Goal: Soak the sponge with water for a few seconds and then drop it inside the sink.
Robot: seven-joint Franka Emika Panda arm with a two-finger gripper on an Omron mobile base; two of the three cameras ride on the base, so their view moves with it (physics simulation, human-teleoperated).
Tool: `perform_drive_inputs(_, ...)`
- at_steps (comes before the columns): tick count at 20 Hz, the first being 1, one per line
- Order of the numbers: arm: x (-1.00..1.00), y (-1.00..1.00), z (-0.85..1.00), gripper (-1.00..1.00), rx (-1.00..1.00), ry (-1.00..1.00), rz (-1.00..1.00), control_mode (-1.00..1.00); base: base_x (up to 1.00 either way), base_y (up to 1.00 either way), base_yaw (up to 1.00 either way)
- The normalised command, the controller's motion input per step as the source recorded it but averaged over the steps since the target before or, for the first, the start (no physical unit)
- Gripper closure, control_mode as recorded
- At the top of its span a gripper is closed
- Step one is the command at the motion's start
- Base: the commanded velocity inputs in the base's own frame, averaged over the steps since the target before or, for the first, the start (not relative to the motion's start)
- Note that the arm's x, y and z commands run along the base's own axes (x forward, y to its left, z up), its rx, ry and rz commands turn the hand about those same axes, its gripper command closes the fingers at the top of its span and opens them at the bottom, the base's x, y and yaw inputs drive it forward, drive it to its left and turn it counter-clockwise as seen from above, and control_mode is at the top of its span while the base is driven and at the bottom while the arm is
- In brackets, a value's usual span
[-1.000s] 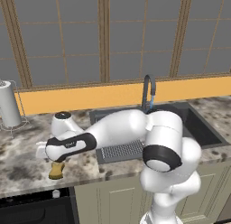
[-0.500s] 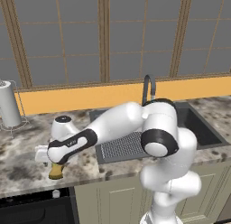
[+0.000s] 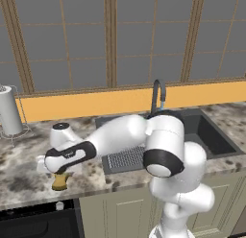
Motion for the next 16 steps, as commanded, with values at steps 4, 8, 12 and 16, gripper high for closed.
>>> perform_drive_inputs(4, 0.00, 0.02, -0.01, -1.00, -0.07, 0.02, -0.02, -1.00, 0.00, 0.00, 0.00)
perform_drive_inputs(8, 0.00, 0.00, -0.17, -1.00, 0.00, 0.05, 0.00, -1.00, 0.00, 0.00, 0.00)
perform_drive_inputs(12, 0.00, 0.00, -0.17, -1.00, 0.00, 0.04, 0.00, -1.00, 0.00, 0.00, 0.00)
perform_drive_inputs(16, 0.00, 0.00, -0.17, -1.00, 0.00, 0.00, 0.00, -1.00, 0.00, 0.00, 0.00)
